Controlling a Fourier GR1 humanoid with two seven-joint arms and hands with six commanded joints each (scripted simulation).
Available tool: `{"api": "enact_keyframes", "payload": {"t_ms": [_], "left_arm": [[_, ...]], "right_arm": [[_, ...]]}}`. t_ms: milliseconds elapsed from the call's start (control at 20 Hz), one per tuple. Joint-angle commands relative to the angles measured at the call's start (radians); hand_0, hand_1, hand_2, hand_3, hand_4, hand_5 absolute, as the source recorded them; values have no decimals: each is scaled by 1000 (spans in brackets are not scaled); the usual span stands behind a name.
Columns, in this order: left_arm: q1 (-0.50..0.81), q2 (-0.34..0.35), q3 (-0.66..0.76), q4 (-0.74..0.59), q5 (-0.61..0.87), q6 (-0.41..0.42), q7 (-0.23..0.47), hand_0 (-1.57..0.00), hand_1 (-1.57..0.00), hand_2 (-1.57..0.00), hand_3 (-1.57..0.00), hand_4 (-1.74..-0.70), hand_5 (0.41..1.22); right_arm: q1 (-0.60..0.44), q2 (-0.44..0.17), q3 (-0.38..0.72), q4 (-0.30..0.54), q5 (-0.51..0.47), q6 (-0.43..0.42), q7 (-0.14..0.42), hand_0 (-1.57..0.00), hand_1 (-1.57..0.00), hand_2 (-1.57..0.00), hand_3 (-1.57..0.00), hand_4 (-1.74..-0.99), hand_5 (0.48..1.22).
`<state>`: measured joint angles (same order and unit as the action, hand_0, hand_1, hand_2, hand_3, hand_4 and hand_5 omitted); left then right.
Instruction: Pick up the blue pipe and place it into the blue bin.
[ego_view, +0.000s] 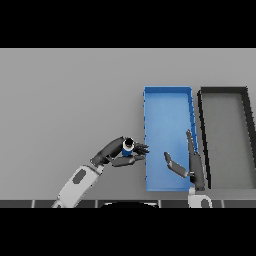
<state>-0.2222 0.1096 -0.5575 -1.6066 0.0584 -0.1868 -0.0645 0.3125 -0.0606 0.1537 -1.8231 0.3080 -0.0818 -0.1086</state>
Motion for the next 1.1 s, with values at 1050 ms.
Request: {"api": "enact_keyframes", "payload": {"t_ms": [1050], "left_arm": [[20, -42, 43, 0, -100, -74, 11, -1571, -1571, -1571, -1571, -1474, 1221]], "right_arm": [[-170, -143, 188, -392, -132, 323, 367, 1, 0, 0, 1, -1249, 524]]}}
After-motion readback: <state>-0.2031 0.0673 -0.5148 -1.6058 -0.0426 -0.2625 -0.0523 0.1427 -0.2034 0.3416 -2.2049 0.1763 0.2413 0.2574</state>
